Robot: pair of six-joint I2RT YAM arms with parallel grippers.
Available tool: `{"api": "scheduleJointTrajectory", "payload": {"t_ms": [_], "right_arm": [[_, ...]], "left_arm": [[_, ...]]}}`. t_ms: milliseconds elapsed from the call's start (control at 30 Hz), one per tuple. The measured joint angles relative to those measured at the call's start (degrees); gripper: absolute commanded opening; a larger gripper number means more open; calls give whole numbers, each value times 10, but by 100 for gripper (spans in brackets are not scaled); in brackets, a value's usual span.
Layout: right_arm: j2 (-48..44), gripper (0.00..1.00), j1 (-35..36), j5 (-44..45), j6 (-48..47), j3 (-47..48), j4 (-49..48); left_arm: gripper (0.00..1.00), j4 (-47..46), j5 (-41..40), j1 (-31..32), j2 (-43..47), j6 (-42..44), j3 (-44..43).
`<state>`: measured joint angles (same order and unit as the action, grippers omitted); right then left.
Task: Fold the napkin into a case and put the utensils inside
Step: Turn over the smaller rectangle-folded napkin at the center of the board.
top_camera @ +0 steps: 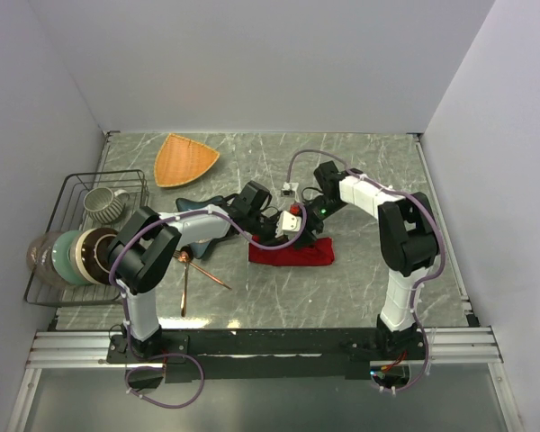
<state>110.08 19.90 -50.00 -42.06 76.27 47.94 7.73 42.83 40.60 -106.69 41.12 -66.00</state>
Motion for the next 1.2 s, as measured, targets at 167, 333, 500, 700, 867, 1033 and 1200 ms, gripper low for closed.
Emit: {"api": "scheduleJointTrajectory", "payload": {"t_ms": [167,333,500,700,867,1033,1200], "right_arm": [[0,64,6,9,3,-14,-4],[0,51,13,28,11,-21,-13],[0,22,20,38,27,-25,-24],[0,0,22,36,42,-25,-27],[-4,0,21,55,54,-25,-36],[-42,0,11,106,59,-25,-61],[-89,0,-5,186,73,-25,-134]], "left_arm": [[1,3,2,0,0,0,0],[1,2,9,-3,0,-3,0],[1,3,9,-5,0,-2,0],[47,2,8,-7,1,-2,0],[72,5,9,-19,34,-38,1],[98,8,9,-58,138,-92,1],[99,17,-5,-106,212,-129,-3]]}}
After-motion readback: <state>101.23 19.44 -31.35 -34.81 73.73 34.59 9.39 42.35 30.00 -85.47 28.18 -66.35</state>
